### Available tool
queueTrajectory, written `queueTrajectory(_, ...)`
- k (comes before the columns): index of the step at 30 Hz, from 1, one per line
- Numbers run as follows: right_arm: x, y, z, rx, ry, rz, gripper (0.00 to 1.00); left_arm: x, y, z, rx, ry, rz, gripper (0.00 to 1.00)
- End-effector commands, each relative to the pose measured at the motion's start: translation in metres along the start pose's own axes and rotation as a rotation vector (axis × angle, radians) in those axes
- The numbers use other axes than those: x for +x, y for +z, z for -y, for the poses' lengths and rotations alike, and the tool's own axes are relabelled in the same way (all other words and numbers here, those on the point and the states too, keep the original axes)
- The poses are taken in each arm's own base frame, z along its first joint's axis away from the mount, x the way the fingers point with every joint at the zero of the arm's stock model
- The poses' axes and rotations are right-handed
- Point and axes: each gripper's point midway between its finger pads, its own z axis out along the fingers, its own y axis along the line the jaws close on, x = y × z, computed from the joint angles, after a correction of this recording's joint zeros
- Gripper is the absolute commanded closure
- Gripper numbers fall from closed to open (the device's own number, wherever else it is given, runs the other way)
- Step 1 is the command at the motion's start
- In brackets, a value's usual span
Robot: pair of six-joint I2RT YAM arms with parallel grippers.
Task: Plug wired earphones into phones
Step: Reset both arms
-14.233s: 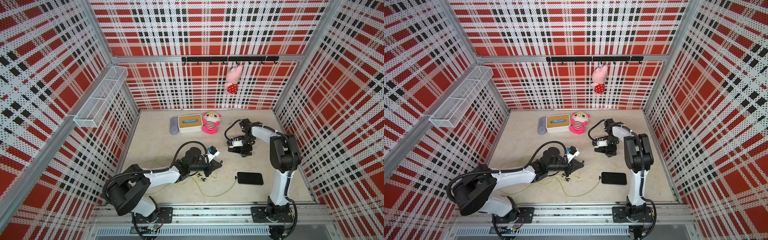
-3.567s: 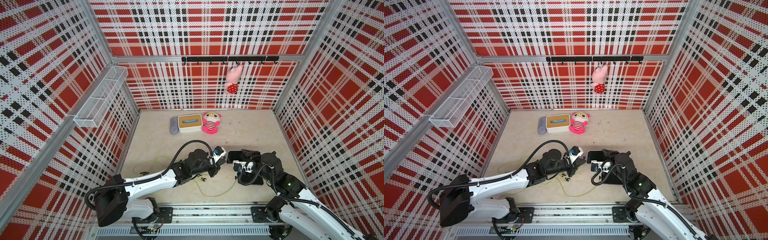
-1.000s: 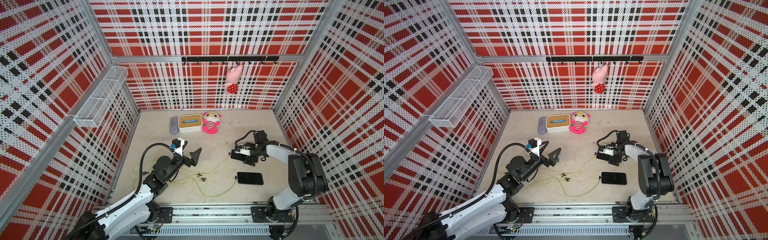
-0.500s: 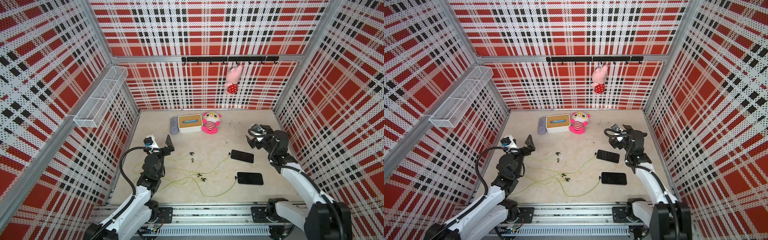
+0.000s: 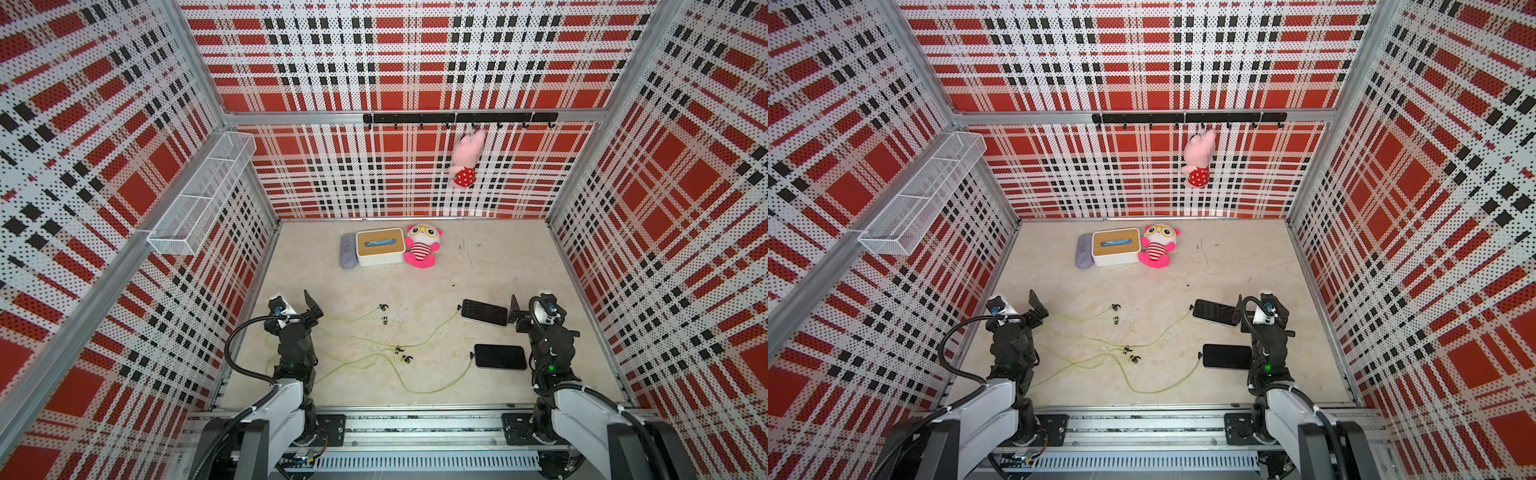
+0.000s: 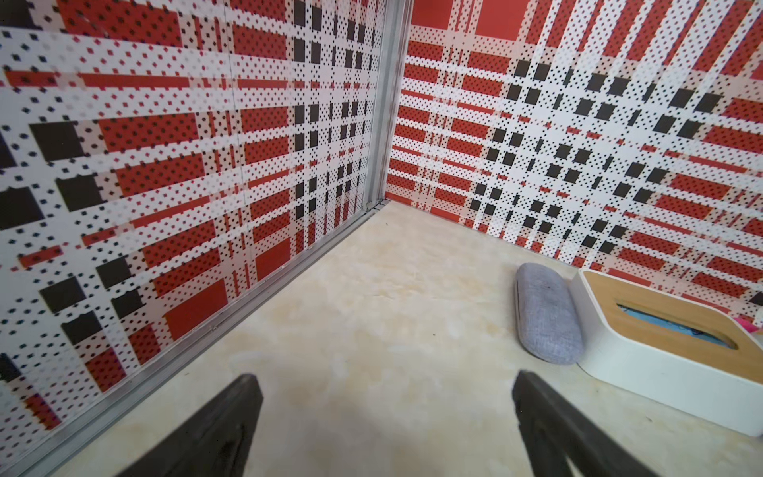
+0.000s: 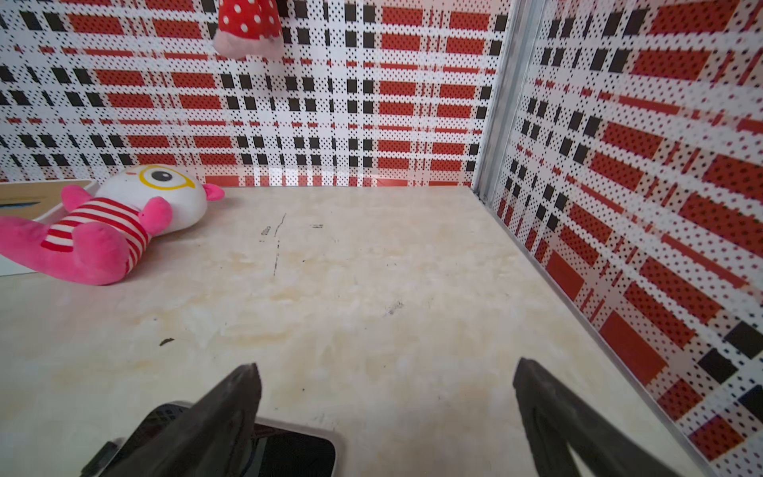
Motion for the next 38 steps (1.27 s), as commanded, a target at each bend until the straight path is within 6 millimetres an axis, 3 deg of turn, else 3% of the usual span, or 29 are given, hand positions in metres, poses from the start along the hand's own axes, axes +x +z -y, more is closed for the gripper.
queueTrajectory(1,-0.037,0.007,-0.001,-0.001,0.030,0.178,0.00,-0.028,-0.001,0.014,0.109,-0.088,0.139,0.02)
queueTrajectory(3,-0.041,0.012,-0.008,-0.037,0.026,0.208,0.00,-0.030,0.002,0.020,0.143,-0.075,0.153,0.02)
queueTrajectory(7,-0.023,0.038,-0.009,-0.020,0.026,0.150,0.00,-0.029,0.016,0.037,0.211,-0.008,0.140,0.02)
queueTrajectory(10,-0.021,0.042,-0.015,-0.050,0.015,0.163,0.00,-0.029,0.013,0.027,0.176,-0.013,0.171,0.02)
queueTrajectory(12,-0.012,0.052,-0.010,-0.012,0.024,0.092,0.00,-0.027,0.009,0.021,0.178,-0.033,0.196,0.02)
queueTrajectory(14,-0.006,0.068,0.010,0.120,0.062,0.041,0.00,-0.024,0.012,0.027,0.220,-0.039,0.216,0.02)
queueTrajectory(16,0.000,0.075,0.012,0.140,0.064,-0.018,0.00,-0.016,0.021,0.033,0.243,-0.013,0.165,0.02)
queueTrajectory(26,-0.002,0.077,0.007,0.123,0.043,-0.008,0.00,-0.005,0.046,0.039,0.080,0.056,0.103,0.02)
queueTrajectory(30,-0.002,0.078,0.006,0.116,0.040,-0.010,0.00,-0.005,0.048,0.041,0.063,0.069,0.103,0.02)
queueTrajectory(32,-0.002,0.082,-0.005,0.051,0.019,-0.019,0.00,-0.004,0.048,0.041,0.062,0.072,0.101,0.02)
queueTrajectory(38,-0.002,0.081,-0.004,0.053,0.020,-0.018,0.00,-0.004,0.048,0.041,0.059,0.073,0.102,0.02)
